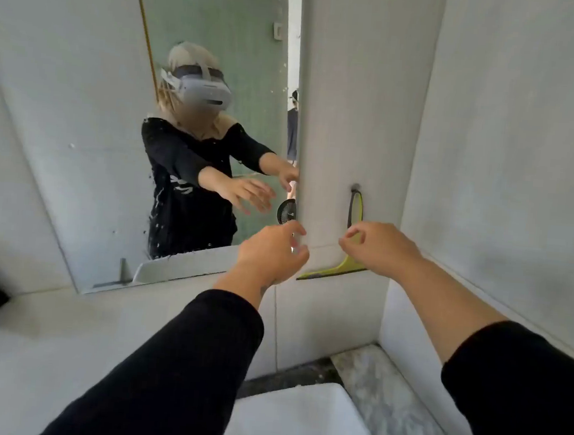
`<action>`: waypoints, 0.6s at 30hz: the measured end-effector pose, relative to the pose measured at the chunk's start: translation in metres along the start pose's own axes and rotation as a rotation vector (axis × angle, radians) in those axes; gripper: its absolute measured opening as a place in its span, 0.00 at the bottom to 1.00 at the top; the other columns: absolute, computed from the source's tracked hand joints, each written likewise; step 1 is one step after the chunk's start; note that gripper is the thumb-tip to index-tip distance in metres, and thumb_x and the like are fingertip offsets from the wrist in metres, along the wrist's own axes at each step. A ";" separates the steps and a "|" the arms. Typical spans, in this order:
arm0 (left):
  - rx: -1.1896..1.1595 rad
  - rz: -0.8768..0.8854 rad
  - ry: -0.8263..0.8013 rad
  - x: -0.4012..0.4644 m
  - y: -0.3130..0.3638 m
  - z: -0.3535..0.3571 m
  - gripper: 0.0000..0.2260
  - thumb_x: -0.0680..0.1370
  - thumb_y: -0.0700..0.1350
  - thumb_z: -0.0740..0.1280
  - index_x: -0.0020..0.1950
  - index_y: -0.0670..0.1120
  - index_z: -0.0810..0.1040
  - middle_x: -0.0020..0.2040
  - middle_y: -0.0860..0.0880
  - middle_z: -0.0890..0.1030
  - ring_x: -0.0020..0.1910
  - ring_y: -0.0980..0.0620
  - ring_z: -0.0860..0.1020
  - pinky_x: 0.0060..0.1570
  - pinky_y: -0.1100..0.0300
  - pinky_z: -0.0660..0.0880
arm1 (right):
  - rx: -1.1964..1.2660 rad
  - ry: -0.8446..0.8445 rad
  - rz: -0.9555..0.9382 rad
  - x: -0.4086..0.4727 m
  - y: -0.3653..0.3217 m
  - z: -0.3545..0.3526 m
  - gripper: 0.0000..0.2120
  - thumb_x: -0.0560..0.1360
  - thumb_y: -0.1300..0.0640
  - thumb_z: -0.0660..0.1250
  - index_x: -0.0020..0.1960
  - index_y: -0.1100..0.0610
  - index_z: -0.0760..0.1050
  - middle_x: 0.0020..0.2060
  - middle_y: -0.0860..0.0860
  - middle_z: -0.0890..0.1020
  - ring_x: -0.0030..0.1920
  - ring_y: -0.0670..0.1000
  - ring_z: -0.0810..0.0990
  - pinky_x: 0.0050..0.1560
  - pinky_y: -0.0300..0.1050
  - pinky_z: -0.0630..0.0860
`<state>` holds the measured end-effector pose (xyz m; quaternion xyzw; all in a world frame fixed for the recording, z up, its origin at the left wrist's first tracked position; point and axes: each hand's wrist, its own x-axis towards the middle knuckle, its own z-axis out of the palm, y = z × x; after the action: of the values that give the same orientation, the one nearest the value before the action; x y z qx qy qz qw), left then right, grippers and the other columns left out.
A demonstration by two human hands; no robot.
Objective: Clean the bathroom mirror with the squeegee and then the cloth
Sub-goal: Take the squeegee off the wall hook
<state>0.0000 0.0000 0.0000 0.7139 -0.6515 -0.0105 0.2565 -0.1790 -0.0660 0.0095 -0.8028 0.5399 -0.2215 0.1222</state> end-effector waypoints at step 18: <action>-0.168 0.063 0.126 0.084 0.002 0.200 0.28 0.78 0.47 0.62 0.75 0.59 0.57 0.65 0.52 0.75 0.64 0.48 0.72 0.57 0.47 0.74 | 0.513 0.316 -0.033 0.114 0.067 0.074 0.38 0.72 0.55 0.72 0.74 0.41 0.55 0.48 0.51 0.76 0.50 0.52 0.77 0.49 0.40 0.68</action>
<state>-0.0591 -0.1493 -0.1461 0.6683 -0.6530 -0.0118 0.3561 -0.1606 -0.2000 -0.0589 -0.7101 0.4654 -0.4748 0.2319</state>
